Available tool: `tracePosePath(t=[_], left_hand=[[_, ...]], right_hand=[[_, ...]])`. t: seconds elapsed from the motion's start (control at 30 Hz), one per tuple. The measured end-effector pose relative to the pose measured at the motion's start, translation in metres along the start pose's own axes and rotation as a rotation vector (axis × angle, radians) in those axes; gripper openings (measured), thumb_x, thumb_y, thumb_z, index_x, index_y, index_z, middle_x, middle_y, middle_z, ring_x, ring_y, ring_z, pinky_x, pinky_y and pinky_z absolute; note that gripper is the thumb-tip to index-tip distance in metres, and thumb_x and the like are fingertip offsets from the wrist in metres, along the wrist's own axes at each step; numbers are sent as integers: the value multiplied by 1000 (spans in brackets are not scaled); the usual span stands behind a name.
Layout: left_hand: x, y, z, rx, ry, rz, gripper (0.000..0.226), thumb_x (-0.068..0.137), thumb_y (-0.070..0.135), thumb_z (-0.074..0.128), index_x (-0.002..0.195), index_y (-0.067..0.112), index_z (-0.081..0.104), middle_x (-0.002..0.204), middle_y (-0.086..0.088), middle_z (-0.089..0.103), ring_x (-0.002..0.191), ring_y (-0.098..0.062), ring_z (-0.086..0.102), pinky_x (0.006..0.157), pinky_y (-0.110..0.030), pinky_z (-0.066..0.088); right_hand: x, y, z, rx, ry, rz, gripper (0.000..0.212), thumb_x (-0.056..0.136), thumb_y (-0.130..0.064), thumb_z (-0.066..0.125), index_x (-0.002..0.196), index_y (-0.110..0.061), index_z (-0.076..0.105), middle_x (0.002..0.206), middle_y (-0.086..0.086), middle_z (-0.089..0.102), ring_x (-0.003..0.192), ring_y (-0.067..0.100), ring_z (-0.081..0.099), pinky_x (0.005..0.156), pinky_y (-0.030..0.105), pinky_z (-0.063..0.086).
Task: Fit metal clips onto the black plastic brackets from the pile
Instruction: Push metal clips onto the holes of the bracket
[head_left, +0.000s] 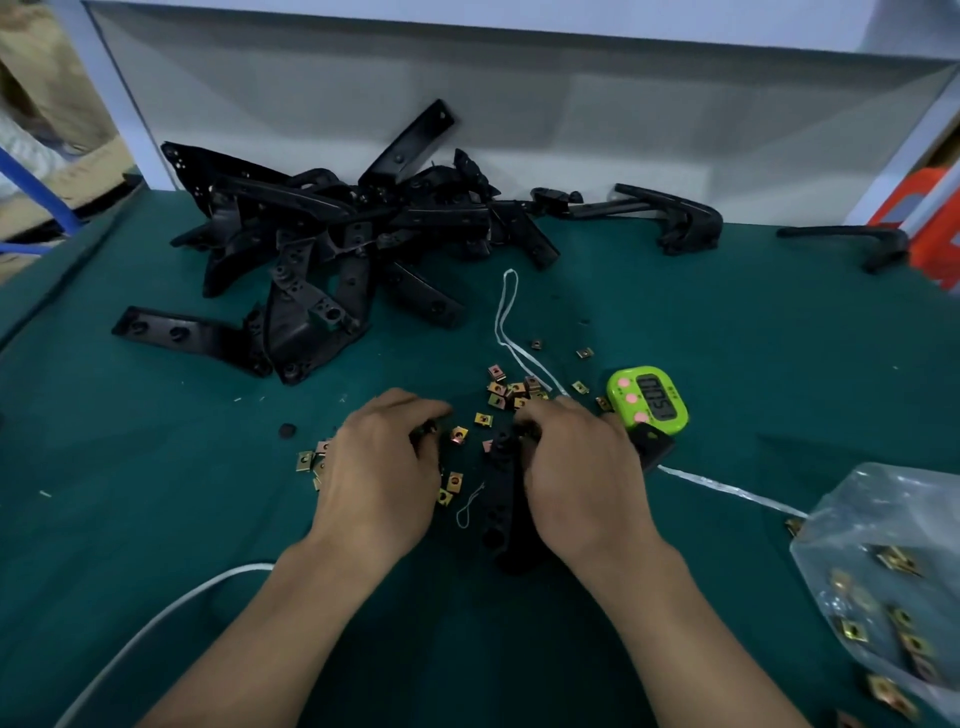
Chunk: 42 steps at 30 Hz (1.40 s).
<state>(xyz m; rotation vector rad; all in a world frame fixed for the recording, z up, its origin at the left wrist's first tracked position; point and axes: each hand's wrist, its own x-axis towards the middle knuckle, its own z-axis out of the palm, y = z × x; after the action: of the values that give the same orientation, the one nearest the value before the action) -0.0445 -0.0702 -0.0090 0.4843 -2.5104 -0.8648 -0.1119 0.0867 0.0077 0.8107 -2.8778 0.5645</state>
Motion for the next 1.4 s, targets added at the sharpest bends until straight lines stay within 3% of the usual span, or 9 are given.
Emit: tracePosePath(t=[0.1,0.2,0.3,0.4,0.57,0.67,0.83,1.03,1.4], left_hand=[[-1,4,-1,36,39,42,30,87,14,72,114,27,76,109,17,69,104,-6,55,97,-17,37],[-4,10,-2,-26,62,123,28,85,15,77,109,28,77,104,25,67,101,3,53,95,-9,34],[-8,17,-3,-143,78,191,27,86,16,78,108,32,77,99,36,63,102,9,56,90,1,32],[-11,21,-3,-302,54,164,26,89,19,75,109,36,77,99,29,68,100,5,62,85,-1,38],[-14,25,-2,-470,17,101,29,83,21,83,102,42,78,94,23,73,92,-2,69,76,-7,46],[-13,26,0,-544,52,33,26,81,17,84,90,41,78,82,21,75,77,1,70,67,-7,47],[-11,27,-1,-572,14,13,28,85,10,78,82,38,74,73,18,72,63,6,63,59,-4,43],[-11,25,-1,-415,41,78,28,86,17,75,86,44,68,86,19,69,82,-2,65,71,-5,42],[-14,25,0,-383,33,175,20,87,25,70,89,43,64,92,19,66,92,-4,63,76,-5,40]], right_hand=[[0,4,1,73,65,17,30,90,-10,56,111,-27,69,107,-10,68,92,14,58,86,27,32],[-5,7,1,301,201,14,19,93,-14,63,104,-27,72,97,-15,70,88,8,61,91,32,41],[-8,8,-3,664,278,54,19,95,-12,64,99,-28,75,88,-20,70,87,5,65,79,16,46],[-7,9,-9,844,282,96,21,97,-12,63,94,-28,76,76,-18,69,72,4,64,66,12,46],[-8,3,-11,1077,243,88,18,91,-22,59,86,-26,76,64,-3,63,55,8,51,54,20,44],[-12,-2,-11,1082,189,41,18,92,-19,60,87,-25,76,64,-2,64,56,6,53,54,19,44],[-17,-4,-18,850,194,-69,18,96,-10,65,97,-24,76,79,-21,69,75,-1,66,67,6,44],[-22,-6,-18,664,186,-91,18,94,-14,63,97,-28,74,83,-18,71,81,4,67,64,8,45],[-18,3,-19,772,120,-37,19,86,-11,73,87,-30,75,81,-20,73,81,2,70,69,12,50]])
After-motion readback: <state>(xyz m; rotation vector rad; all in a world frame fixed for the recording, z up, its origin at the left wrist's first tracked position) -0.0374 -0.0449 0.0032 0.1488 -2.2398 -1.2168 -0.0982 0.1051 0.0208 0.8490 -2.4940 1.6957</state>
